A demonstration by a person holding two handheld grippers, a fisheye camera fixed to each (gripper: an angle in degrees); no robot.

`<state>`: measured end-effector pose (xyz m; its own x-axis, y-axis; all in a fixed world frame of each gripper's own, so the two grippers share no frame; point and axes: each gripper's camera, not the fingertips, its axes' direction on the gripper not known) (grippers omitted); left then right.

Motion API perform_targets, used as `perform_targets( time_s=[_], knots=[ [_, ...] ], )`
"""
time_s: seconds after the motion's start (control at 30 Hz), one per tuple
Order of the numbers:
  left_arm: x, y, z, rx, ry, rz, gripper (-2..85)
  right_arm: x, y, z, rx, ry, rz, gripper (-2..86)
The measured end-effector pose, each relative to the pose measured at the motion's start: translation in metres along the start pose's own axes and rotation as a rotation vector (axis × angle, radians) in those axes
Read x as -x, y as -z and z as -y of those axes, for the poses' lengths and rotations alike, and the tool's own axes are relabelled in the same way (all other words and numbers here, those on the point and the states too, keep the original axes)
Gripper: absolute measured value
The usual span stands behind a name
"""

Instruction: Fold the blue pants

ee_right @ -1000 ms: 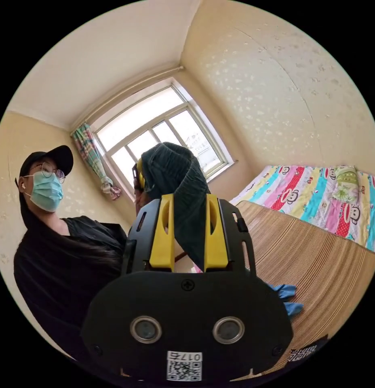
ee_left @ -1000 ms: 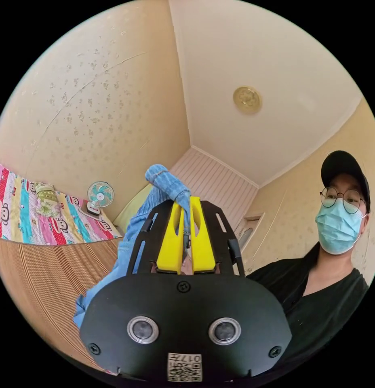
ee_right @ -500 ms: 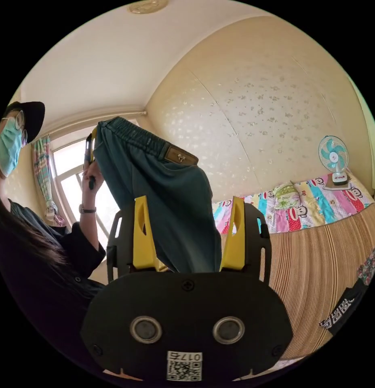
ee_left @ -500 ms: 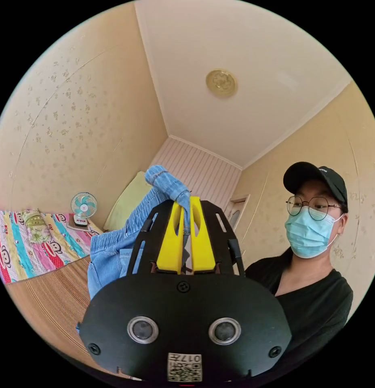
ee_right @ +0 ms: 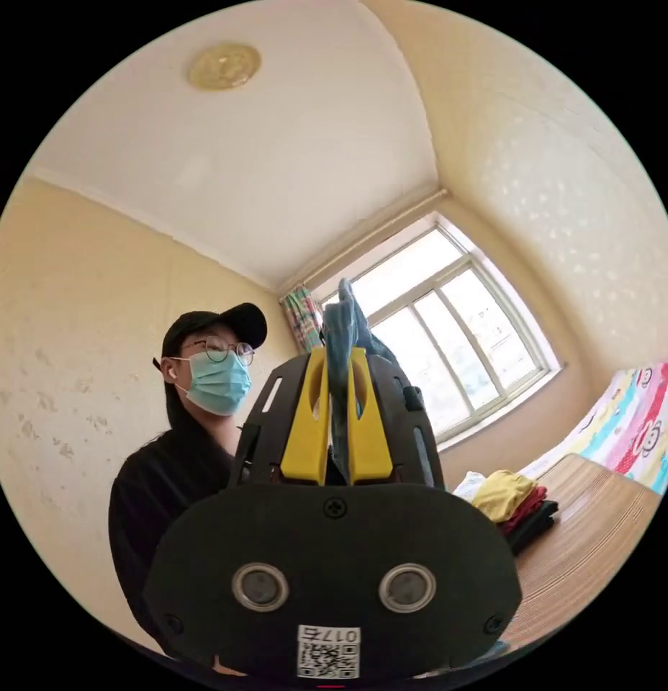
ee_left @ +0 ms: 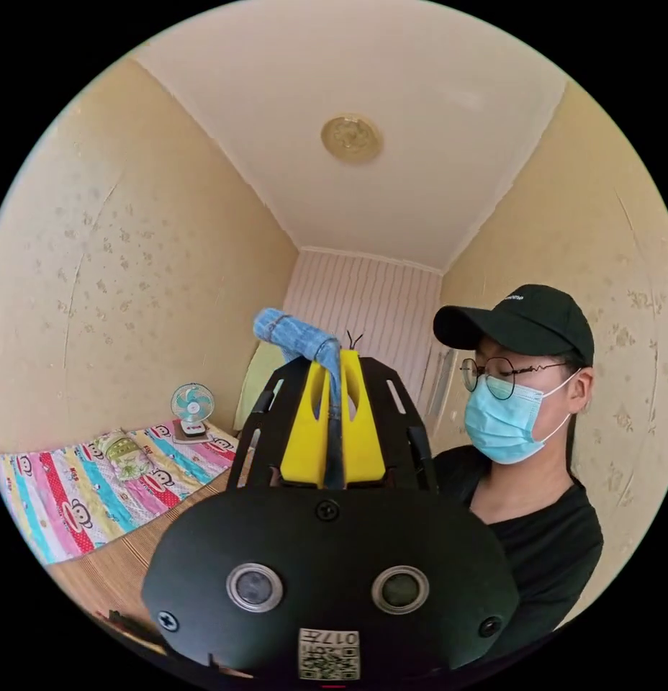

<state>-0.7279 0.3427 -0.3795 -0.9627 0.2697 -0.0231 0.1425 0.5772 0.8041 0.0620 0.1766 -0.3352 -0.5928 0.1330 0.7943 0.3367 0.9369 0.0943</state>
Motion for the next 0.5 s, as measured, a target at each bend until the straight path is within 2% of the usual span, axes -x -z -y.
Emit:
perform_targets(
  time_s=[0.07, 0.13, 0.2, 0.27, 0.33, 0.4, 0.5],
  knots=[
    [-0.015, 0.007, 0.029, 0.003, -0.059, 0.105, 0.0, 0.076, -0.017, 0.066, 0.074, 0.197, -0.242, 3.1],
    [-0.021, 0.008, 0.052, -0.039, -0.127, 0.196, 0.1, 0.120, -0.042, 0.111, 0.117, 0.302, -0.384, 2.8],
    [-0.019, 0.007, 0.077, -0.069, -0.195, 0.325, 0.1, 0.151, -0.066, 0.151, 0.145, 0.360, -0.481, 2.7],
    [-0.004, 0.009, 0.109, -0.092, -0.184, 0.310, 0.2, 0.170, -0.088, 0.192, 0.185, 0.359, -0.629, 2.7],
    [0.010, 0.009, 0.123, -0.094, -0.200, 0.302, 0.3, 0.166, -0.091, 0.211, 0.203, 0.326, -0.728, 2.7],
    [0.037, 0.001, 0.134, -0.049, -0.193, 0.372, 0.4, 0.143, -0.085, 0.223, 0.234, 0.277, -0.819, 2.7],
    [0.132, -0.026, 0.146, 0.057, -0.063, 0.474, 0.8, 0.062, -0.065, 0.241, 0.327, 0.160, -1.044, 2.8]
  ],
)
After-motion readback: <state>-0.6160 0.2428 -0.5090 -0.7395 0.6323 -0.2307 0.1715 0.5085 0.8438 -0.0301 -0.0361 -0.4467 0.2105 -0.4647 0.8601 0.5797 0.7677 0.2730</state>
